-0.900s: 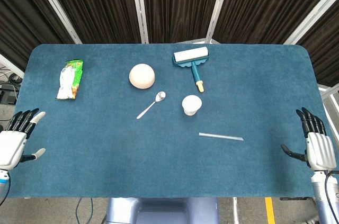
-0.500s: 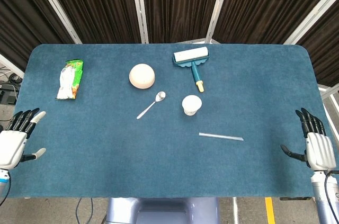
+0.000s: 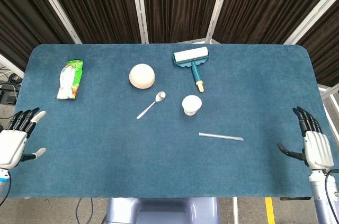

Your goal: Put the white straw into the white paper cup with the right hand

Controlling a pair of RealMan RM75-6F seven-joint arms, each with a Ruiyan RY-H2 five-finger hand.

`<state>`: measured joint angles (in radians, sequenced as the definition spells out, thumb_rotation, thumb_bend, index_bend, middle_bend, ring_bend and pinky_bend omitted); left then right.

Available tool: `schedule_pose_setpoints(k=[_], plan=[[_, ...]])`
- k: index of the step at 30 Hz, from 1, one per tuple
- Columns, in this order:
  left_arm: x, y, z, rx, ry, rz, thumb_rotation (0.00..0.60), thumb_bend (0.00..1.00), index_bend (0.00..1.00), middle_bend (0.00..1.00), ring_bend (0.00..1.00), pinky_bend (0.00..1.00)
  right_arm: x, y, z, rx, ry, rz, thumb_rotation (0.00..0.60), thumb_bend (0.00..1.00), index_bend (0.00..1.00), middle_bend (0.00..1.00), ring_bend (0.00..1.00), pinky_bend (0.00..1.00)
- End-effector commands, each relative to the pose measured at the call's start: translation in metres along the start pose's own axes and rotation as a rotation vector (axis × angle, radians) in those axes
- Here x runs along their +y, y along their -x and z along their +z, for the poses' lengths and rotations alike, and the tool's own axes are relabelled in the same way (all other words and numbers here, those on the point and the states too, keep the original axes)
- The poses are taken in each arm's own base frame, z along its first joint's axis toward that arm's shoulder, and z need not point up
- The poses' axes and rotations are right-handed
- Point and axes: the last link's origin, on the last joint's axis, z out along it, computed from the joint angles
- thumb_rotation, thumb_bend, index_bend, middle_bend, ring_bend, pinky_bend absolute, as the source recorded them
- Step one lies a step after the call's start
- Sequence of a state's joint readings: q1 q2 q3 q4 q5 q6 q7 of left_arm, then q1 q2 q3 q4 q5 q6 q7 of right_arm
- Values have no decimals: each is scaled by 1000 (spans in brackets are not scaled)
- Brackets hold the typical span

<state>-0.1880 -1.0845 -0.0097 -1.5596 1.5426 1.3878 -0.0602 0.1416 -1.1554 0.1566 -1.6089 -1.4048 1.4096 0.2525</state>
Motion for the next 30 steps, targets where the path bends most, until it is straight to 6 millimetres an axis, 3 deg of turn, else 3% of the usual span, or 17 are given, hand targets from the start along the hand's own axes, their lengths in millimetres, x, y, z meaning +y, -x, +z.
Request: schedule_pose_setpoints(k=[1, 3, 6, 10, 16, 24, 30], plan=[[0, 0, 0, 0, 0, 1, 600, 181, 13, 0, 0, 0, -14, -8, 7, 50, -80, 156, 600, 134, 130, 601, 480, 718], [0, 0, 0, 1, 0, 2, 600, 181, 13, 0, 0, 0, -23, -9, 13, 59, -112, 164, 600, 117, 185, 796, 657, 844], [0, 0, 0, 2, 1, 3, 600, 181, 13, 0, 0, 0, -39, -5, 22, 62, -147, 142, 600, 110, 249, 945, 815, 943], [0, 0, 0, 2, 0, 4, 600, 180, 13, 0, 0, 0, -67, 7, 36, 22, -172, 116, 600, 115, 335, 1000, 929, 1000], [0, 0, 0, 1, 0, 3, 600, 181, 12, 0, 0, 0, -104, 42, 49, -146, -161, 37, 600, 132, 408, 1000, 962, 1000], [-1, 0, 1, -1, -1, 4, 600, 181, 13, 0, 0, 0, -131, 89, 65, -240, -128, 13, 600, 196, 460, 1000, 963, 1000], [0, 0, 2, -4, -2, 4, 600, 180, 13, 0, 0, 0, -140, 118, 70, -271, -101, -43, 600, 224, 492, 1000, 962, 1000]])
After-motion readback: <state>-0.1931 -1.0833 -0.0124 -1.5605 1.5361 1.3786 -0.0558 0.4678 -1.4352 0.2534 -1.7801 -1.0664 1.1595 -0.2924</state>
